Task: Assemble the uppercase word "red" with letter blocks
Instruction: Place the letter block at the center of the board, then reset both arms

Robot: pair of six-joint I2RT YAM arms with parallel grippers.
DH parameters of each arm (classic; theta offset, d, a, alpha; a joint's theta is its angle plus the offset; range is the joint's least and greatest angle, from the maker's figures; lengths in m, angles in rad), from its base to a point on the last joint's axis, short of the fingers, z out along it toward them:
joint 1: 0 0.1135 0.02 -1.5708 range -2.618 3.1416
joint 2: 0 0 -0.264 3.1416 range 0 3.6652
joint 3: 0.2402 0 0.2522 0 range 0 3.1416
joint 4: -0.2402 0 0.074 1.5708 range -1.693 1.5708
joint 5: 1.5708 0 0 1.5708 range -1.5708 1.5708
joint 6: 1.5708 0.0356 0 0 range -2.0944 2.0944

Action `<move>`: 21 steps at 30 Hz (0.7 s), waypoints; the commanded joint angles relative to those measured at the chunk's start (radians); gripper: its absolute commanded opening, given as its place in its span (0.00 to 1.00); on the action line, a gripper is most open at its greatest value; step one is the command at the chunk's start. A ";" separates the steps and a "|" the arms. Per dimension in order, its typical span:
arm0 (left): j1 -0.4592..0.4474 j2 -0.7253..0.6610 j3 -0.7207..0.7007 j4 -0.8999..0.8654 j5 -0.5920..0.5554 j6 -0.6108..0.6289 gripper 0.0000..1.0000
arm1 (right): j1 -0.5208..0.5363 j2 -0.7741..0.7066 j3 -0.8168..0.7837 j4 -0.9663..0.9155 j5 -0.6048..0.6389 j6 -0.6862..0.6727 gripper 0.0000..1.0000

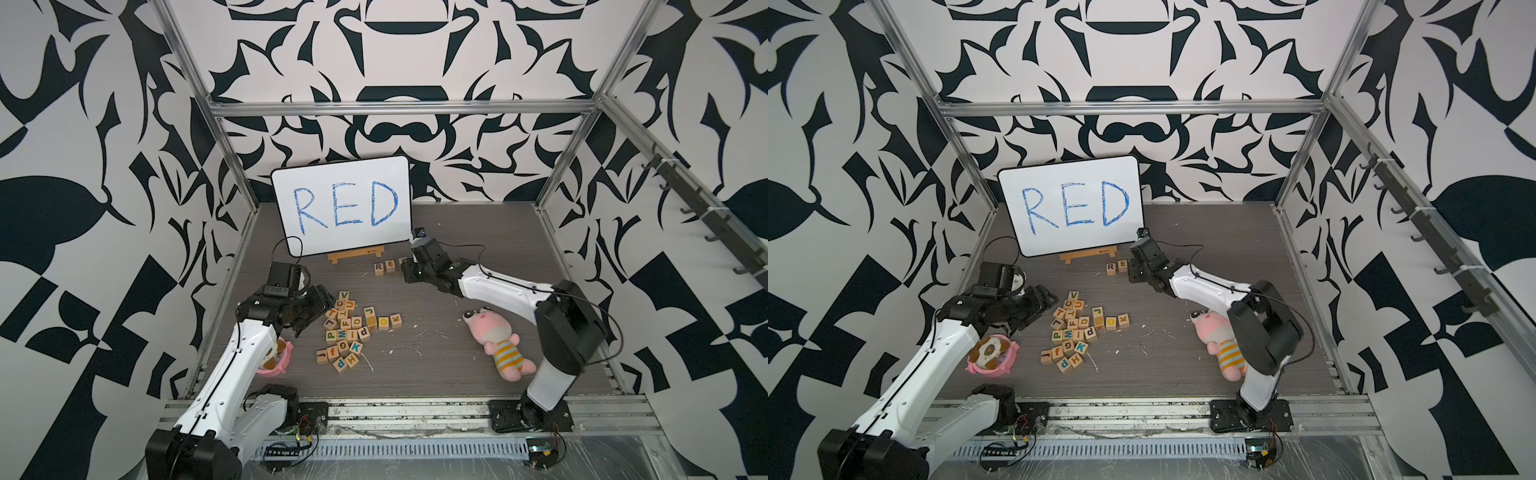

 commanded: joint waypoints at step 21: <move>-0.426 0.442 0.214 0.458 -0.314 -0.050 0.82 | 0.003 -1.035 -0.624 0.198 0.222 -0.057 1.00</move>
